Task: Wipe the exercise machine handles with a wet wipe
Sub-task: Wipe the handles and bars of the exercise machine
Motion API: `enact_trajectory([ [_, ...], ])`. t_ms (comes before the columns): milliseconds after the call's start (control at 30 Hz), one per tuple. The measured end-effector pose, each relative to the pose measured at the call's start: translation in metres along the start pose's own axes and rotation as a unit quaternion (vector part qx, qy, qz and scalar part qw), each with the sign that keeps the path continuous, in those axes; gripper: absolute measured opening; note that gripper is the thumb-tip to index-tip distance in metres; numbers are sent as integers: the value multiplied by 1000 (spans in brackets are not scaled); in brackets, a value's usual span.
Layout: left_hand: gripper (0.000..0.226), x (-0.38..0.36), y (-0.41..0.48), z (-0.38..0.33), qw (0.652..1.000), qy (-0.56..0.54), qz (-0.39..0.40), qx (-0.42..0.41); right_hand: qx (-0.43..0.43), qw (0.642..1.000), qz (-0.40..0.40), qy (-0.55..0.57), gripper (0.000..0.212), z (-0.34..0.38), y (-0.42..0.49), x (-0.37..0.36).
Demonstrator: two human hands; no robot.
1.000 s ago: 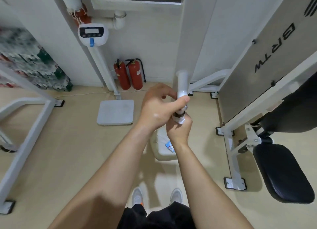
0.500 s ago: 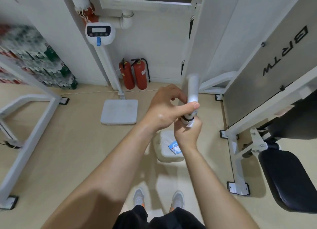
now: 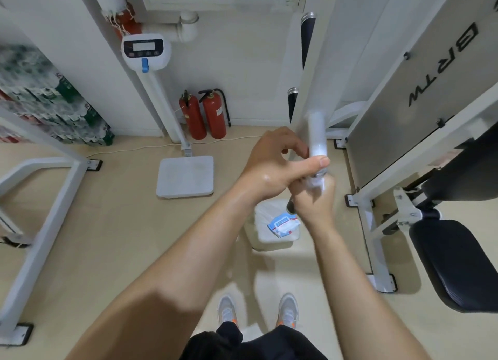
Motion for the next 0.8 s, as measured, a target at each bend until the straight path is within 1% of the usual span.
enact_trajectory([
  [33, 30, -1, 1, 1, 1000, -1, 6, 2, -31, 999, -36, 10, 36, -25, -6, -1],
  [67, 28, -1, 2, 2, 1000, 3, 16, 4, -70, 996, -51, 12, 39, -50, -12, -3],
  [133, 29, 0, 4, 3, 999, 5, 35, 5, -134, 990, -32, -28, 41, -92, -18, -7],
  [200, 30, 2, 4, 3, 999, 2, 46, 4, -162, 984, 14, -79, 40, -102, -19, -10],
  [267, 30, 4, 5, 3, 999, 5, 54, -2, -138, 983, 57, -104, 36, -74, -15, -12],
  [333, 33, 3, 4, 2, 998, 6, 55, -12, -81, 991, 73, -75, 31, -23, -10, -10],
  [400, 37, 0, 3, 1, 999, 2, 48, -21, -27, 997, 47, -51, 27, 20, -7, -3],
  [433, 37, -1, 3, 1, 999, -4, 46, -25, -13, 999, 23, -39, 27, 26, -7, 0],
  [500, 34, -4, 3, 1, 998, -17, 51, -28, -35, 999, -29, -17, 25, 9, -12, 4],
  [567, 32, -7, 5, 3, 998, -21, 63, -15, -83, 995, -49, -18, 30, -32, -20, 1],
  [633, 33, -8, 7, 5, 997, -25, 75, 0, -137, 989, -22, -42, 37, -69, -25, -2],
  [700, 31, -7, 9, 4, 997, -21, 79, 9, -162, 984, 32, -67, 37, -82, -23, -6],
  [733, 30, -7, 10, 4, 996, -19, 81, 11, -166, 982, 51, -73, 37, -77, -21, -5],
  [800, 28, -7, 11, 5, 996, -17, 83, 12, -143, 985, 79, -61, 37, -46, -13, -4],
])
Point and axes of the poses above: each hand's wrist, its own y-axis towards the middle knuckle, its own x-axis out of the back of the hand, z = x × y, the point moved 10 cm from there along y, towards the middle knuckle, and after that the axes turned 6 degrees about z, right-handed, at the moved point
